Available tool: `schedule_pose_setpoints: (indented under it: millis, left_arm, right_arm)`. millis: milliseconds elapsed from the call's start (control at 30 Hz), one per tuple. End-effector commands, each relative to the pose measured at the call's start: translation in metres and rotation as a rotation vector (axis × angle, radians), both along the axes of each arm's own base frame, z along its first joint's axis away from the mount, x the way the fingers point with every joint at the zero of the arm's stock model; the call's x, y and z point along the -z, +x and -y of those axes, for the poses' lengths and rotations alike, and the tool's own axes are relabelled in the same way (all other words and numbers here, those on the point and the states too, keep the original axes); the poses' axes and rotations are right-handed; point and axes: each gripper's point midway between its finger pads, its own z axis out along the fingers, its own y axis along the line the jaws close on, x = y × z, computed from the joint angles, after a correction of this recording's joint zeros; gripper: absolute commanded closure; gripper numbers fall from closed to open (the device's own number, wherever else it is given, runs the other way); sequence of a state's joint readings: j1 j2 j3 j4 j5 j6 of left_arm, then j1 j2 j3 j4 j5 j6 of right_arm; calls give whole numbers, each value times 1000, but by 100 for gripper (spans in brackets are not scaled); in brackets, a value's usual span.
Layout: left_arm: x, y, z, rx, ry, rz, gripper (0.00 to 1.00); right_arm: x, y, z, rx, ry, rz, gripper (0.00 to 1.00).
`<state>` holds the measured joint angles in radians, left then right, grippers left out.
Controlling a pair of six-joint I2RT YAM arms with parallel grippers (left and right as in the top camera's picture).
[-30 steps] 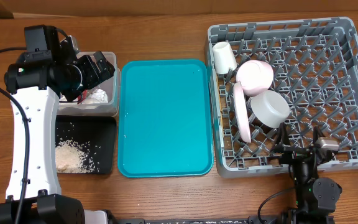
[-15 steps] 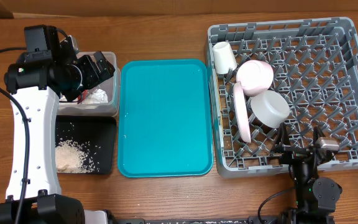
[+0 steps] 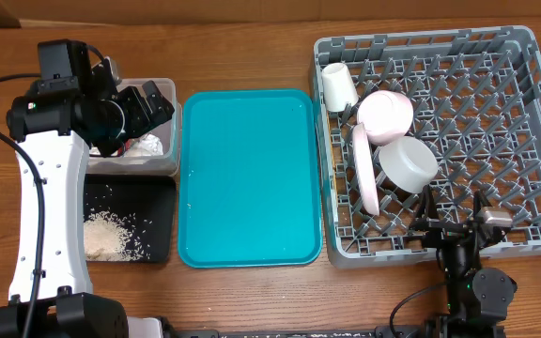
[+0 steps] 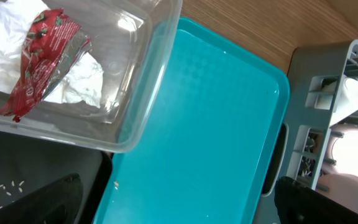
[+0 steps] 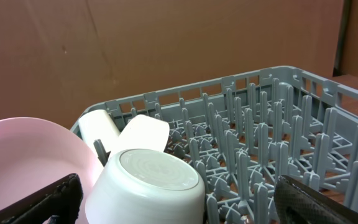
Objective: Sort waste into correct bins and load items into the dishwasher
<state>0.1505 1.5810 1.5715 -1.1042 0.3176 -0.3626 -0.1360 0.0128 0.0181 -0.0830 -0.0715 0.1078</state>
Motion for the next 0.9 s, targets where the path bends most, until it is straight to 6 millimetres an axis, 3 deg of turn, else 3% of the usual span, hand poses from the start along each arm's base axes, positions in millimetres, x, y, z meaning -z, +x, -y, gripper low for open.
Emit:
schedule_pose_setpoints:
  millis: [0, 167, 367, 633, 867]
  left_arm:
    - [-25, -7, 0, 20, 39, 74, 0]
    - [-63, -24, 2, 13, 87, 187, 0]
    - [-88, -56, -2, -18, 178, 271, 0]
    - [-93, -110, 0, -47, 242, 465, 0]
    - [-70, -144, 3, -68, 252, 653, 0]
  right_arm:
    - [1, 0, 1, 3, -4, 5, 0]
    - [1, 0, 1, 3, -4, 5, 0]
    - [1, 0, 1, 3, -4, 5, 0]
    - [1, 0, 1, 3, -4, 5, 0]
    - [1, 0, 1, 3, -4, 5, 0]
